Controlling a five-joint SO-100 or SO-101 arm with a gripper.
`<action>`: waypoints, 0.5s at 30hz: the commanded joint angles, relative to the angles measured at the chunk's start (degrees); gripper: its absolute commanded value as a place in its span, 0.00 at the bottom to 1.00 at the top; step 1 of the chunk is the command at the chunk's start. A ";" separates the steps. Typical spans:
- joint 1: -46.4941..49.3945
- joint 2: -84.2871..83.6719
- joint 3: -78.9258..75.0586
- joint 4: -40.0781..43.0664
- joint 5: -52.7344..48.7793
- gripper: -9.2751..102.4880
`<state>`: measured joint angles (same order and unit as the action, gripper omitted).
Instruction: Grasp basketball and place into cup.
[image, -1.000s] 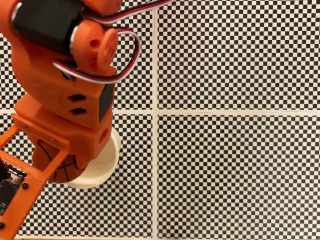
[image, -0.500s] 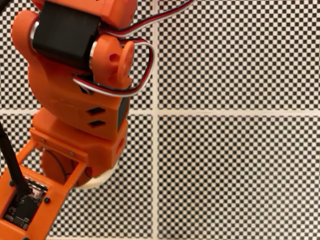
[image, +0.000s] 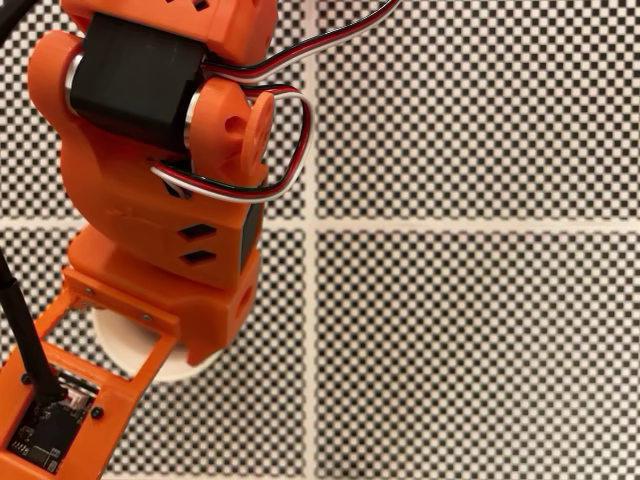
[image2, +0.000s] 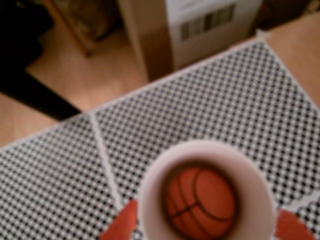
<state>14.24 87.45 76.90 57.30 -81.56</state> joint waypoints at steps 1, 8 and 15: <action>0.53 2.64 -2.46 -0.18 -0.09 0.14; 0.09 4.13 -2.37 -0.18 -2.20 0.08; -3.43 9.58 -1.41 -0.79 -7.29 0.08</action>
<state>12.30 92.64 76.90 57.30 -87.28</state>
